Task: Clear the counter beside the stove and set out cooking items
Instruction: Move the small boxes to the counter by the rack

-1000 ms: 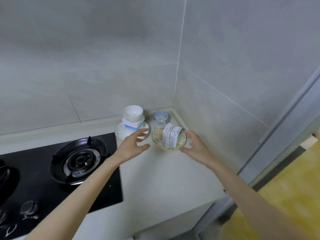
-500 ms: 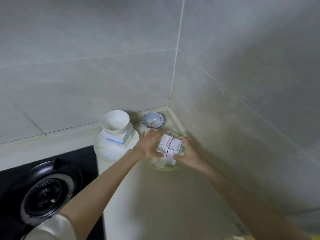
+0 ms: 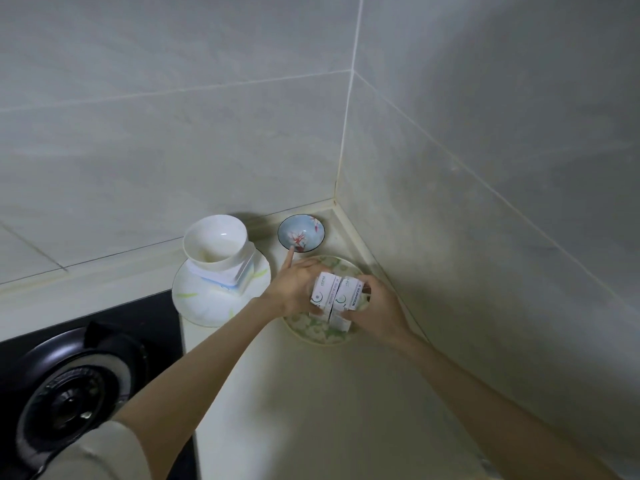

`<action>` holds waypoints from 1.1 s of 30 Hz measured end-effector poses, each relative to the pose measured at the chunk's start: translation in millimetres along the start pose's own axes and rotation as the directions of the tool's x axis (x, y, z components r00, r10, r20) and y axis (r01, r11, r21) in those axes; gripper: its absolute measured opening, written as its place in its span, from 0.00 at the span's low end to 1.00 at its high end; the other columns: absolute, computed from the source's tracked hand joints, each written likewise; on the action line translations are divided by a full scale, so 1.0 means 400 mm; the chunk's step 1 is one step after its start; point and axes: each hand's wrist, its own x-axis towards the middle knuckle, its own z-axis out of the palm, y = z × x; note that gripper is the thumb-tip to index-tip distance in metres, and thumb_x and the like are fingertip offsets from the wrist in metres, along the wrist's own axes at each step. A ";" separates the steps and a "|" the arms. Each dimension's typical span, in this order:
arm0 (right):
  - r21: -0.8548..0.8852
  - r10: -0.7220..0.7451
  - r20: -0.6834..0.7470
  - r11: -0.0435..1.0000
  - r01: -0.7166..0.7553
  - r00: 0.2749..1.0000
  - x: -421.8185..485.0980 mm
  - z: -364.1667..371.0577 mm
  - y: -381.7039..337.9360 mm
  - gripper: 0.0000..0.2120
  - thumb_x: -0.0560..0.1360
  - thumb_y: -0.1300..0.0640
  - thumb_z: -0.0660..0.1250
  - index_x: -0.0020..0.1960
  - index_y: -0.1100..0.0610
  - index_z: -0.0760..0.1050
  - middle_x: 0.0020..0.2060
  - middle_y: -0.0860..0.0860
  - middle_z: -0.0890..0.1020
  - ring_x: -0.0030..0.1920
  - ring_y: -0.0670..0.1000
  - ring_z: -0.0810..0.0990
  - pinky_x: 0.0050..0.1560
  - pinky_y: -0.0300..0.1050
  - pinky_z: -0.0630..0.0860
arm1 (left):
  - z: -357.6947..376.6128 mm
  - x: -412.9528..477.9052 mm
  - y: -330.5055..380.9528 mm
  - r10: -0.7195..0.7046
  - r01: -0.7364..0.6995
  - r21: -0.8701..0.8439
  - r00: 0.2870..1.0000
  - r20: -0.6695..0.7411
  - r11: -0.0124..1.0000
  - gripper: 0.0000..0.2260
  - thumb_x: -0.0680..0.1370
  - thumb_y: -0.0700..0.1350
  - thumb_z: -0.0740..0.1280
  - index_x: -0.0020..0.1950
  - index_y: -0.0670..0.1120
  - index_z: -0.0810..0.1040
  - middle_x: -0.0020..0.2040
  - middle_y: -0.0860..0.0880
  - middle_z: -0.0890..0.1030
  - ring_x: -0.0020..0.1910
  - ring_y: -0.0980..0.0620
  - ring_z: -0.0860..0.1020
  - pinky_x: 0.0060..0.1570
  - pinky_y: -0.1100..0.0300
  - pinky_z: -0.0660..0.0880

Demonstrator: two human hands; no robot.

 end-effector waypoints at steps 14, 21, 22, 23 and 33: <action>0.185 -0.242 -0.106 0.948 0.259 0.964 -0.104 -0.147 -0.137 0.34 0.60 0.57 0.81 0.62 0.51 0.71 0.57 0.42 0.79 0.58 0.38 0.76 0.62 0.48 0.75 | -0.166 -0.192 0.168 -0.339 0.079 -0.692 0.907 -0.249 0.718 0.33 0.58 0.40 0.83 0.60 0.50 0.76 0.54 0.55 0.81 0.52 0.64 0.76 0.51 0.73 0.70; 0.307 -0.405 -0.087 0.858 0.411 0.910 -0.265 -0.195 -0.205 0.30 0.60 0.58 0.82 0.55 0.43 0.71 0.54 0.42 0.79 0.56 0.40 0.77 0.53 0.40 0.77 | -0.221 -0.404 0.302 -0.493 0.043 -0.733 0.767 -0.412 0.679 0.32 0.59 0.39 0.83 0.58 0.53 0.75 0.54 0.52 0.80 0.55 0.59 0.77 0.43 0.69 0.77; 0.320 -0.428 -0.069 0.846 0.426 0.901 -0.297 -0.195 -0.209 0.31 0.60 0.59 0.82 0.57 0.45 0.71 0.55 0.44 0.79 0.56 0.42 0.77 0.53 0.40 0.78 | -0.221 -0.449 0.329 -0.514 0.048 -0.731 0.742 -0.430 0.681 0.32 0.59 0.39 0.83 0.59 0.53 0.75 0.54 0.51 0.80 0.56 0.57 0.77 0.44 0.68 0.78; 0.333 -0.441 -0.062 0.837 0.435 0.895 -0.312 -0.194 -0.209 0.31 0.60 0.59 0.82 0.58 0.47 0.72 0.56 0.46 0.79 0.56 0.43 0.77 0.52 0.40 0.78 | -0.222 -0.474 0.342 -0.526 0.051 -0.733 0.730 -0.437 0.679 0.33 0.59 0.40 0.83 0.59 0.53 0.75 0.54 0.51 0.81 0.56 0.55 0.77 0.45 0.65 0.79; 0.413 -0.609 0.143 0.753 0.512 0.780 -0.589 -0.196 -0.224 0.31 0.61 0.58 0.81 0.60 0.50 0.73 0.57 0.47 0.78 0.57 0.44 0.76 0.50 0.39 0.79 | -0.194 -0.836 0.582 -0.679 0.137 -0.732 0.517 -0.521 0.667 0.33 0.59 0.39 0.82 0.62 0.49 0.75 0.54 0.51 0.81 0.52 0.58 0.79 0.46 0.71 0.74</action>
